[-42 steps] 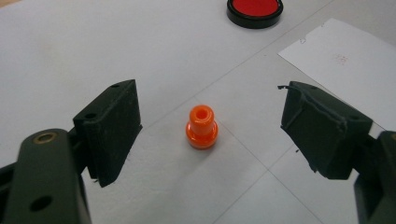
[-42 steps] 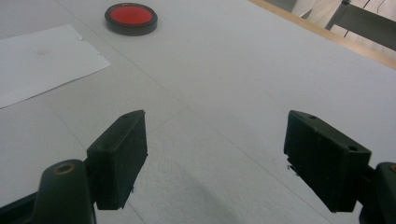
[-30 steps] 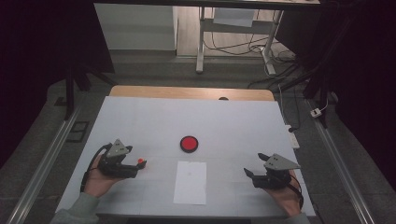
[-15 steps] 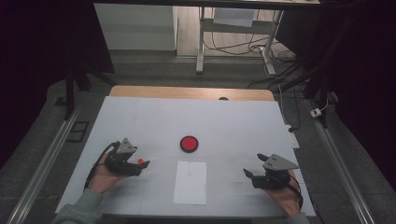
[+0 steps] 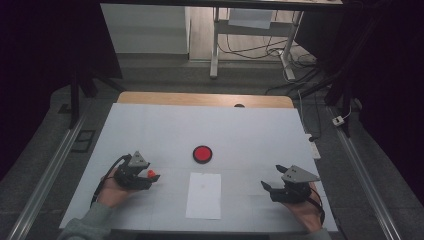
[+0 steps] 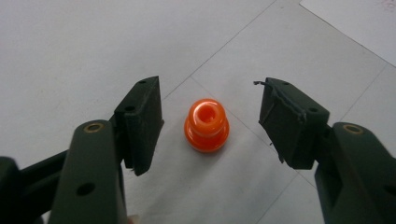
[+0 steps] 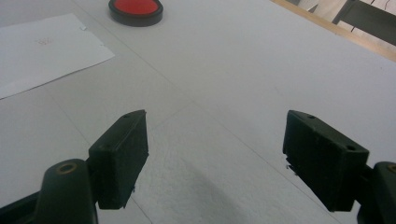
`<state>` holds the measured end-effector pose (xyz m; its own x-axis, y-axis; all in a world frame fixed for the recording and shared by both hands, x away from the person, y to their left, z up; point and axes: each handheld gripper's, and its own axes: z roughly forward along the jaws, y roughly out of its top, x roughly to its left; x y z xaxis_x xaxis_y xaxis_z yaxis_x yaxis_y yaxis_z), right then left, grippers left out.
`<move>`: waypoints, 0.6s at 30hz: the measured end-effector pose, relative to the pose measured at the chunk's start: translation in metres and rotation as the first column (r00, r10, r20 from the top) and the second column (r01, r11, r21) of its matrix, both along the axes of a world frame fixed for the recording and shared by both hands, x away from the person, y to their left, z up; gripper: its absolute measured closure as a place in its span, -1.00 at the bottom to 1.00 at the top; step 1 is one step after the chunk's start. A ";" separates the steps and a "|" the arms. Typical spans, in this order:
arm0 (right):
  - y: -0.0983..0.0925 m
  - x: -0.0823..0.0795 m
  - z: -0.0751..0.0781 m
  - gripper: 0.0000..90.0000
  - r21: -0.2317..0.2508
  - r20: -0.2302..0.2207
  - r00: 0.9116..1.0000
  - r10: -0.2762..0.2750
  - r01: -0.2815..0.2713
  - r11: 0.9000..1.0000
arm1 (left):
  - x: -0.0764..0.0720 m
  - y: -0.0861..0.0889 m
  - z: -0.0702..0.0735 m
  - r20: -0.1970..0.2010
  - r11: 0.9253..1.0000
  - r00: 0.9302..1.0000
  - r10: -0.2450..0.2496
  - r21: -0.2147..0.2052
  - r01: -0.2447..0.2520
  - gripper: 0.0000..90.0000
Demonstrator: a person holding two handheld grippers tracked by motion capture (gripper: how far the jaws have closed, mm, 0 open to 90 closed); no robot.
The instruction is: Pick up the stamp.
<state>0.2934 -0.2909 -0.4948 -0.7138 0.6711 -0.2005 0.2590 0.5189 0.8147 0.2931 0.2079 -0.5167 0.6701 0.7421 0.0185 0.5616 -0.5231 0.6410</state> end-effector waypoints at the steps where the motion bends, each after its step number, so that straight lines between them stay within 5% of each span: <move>1: 0.000 0.000 0.000 -0.51 0.000 0.000 1.000 0.000 0.000 1.000 | 0.000 0.000 0.000 -0.001 1.000 1.000 0.000 0.001 0.000 -0.12; 18: 0.000 0.000 0.000 -0.51 -0.003 -0.002 1.000 -0.001 0.001 1.000 | 0.002 0.003 -0.006 -0.022 1.000 1.000 0.002 0.007 -0.002 0.36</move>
